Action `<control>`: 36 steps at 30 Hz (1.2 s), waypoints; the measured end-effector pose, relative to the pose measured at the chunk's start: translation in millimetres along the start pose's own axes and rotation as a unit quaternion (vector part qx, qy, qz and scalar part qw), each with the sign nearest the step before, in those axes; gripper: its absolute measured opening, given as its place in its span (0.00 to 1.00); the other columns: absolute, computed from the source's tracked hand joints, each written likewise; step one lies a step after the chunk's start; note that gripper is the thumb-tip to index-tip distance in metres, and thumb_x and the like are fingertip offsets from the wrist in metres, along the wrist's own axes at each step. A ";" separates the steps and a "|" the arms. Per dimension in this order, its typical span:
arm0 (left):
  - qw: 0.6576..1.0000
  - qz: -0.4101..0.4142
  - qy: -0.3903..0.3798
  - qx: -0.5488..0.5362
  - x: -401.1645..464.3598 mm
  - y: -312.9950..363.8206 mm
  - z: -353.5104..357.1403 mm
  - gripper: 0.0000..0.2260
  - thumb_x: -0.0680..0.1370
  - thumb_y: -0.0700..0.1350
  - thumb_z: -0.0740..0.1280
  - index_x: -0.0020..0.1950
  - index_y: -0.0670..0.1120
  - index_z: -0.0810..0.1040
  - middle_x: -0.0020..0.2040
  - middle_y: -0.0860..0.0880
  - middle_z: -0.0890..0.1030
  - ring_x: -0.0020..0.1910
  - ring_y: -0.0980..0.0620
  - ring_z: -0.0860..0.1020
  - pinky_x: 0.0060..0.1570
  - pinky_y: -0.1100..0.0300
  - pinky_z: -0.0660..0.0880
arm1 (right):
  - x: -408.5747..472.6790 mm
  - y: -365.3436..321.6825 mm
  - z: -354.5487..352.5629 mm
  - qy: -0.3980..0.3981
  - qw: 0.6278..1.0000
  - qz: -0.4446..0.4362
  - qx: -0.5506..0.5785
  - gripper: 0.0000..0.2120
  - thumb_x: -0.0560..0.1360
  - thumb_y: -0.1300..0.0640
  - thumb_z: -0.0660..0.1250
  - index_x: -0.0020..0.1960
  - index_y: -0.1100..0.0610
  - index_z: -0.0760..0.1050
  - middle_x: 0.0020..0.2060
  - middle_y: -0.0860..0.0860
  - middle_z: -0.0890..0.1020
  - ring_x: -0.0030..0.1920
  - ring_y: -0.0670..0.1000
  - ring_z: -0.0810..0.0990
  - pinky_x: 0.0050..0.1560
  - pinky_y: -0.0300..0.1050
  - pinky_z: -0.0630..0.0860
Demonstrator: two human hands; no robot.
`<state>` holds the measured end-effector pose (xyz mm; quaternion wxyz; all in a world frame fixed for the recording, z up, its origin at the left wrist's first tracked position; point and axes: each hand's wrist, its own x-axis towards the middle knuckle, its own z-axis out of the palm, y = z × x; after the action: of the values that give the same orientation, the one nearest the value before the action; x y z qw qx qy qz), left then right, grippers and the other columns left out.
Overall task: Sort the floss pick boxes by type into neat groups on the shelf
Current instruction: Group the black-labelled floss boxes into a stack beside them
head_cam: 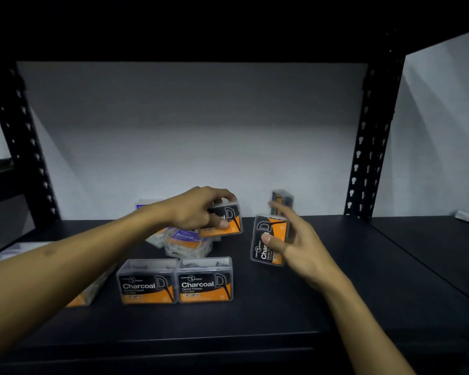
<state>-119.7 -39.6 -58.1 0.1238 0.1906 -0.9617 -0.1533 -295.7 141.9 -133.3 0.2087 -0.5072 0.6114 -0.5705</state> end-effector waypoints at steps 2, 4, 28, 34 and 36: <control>1.000 0.006 0.009 0.007 -5.4 -0.9 -2.3 0.24 0.75 0.52 0.74 0.69 0.52 0.73 0.55 0.50 0.82 0.51 0.53 0.80 0.54 0.55 0.77 | -0.1 -1.7 5.0 0.006 1.000 -0.004 0.018 0.24 0.75 0.64 0.73 0.66 0.45 0.75 0.54 0.48 0.84 0.55 0.48 0.85 0.56 0.51 0.83; 1.000 0.009 0.015 0.014 -10.6 -2.5 -4.4 0.26 0.75 0.54 0.73 0.71 0.52 0.72 0.60 0.50 0.81 0.54 0.55 0.78 0.57 0.55 0.76 | 0.1 -2.4 10.3 0.031 0.999 -0.016 0.021 0.21 0.73 0.65 0.75 0.61 0.49 0.76 0.50 0.49 0.85 0.51 0.50 0.86 0.52 0.48 0.84; 0.986 -0.118 -0.091 0.070 -72.0 -39.8 -18.7 0.23 0.66 0.47 0.80 0.60 0.56 0.79 0.46 0.54 0.83 0.43 0.54 0.80 0.44 0.60 0.75 | 9.4 15.7 47.4 -0.106 0.989 -0.027 -0.097 0.17 0.80 0.56 0.68 0.65 0.40 0.73 0.61 0.45 0.82 0.62 0.44 0.80 0.67 0.52 0.76; 0.988 -0.108 -0.073 0.082 -56.7 -41.2 -6.8 0.25 0.67 0.51 0.80 0.62 0.56 0.78 0.52 0.52 0.82 0.50 0.51 0.80 0.45 0.59 0.74 | 11.9 20.2 45.4 -0.107 0.988 -0.017 -0.114 0.17 0.78 0.52 0.69 0.65 0.41 0.74 0.61 0.45 0.82 0.62 0.45 0.80 0.66 0.53 0.77; 0.987 -0.115 -0.088 0.075 -57.4 -43.0 -8.2 0.26 0.68 0.54 0.79 0.64 0.56 0.78 0.55 0.51 0.81 0.53 0.50 0.80 0.49 0.57 0.75 | 11.1 16.7 46.8 -0.106 0.987 -0.014 -0.117 0.18 0.79 0.50 0.68 0.68 0.44 0.73 0.63 0.46 0.81 0.62 0.45 0.80 0.67 0.51 0.76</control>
<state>-51.7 -56.3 -75.5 0.0055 0.2944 -0.9494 -0.1097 -267.4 106.9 -157.2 0.2032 -0.5943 0.6412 -0.4410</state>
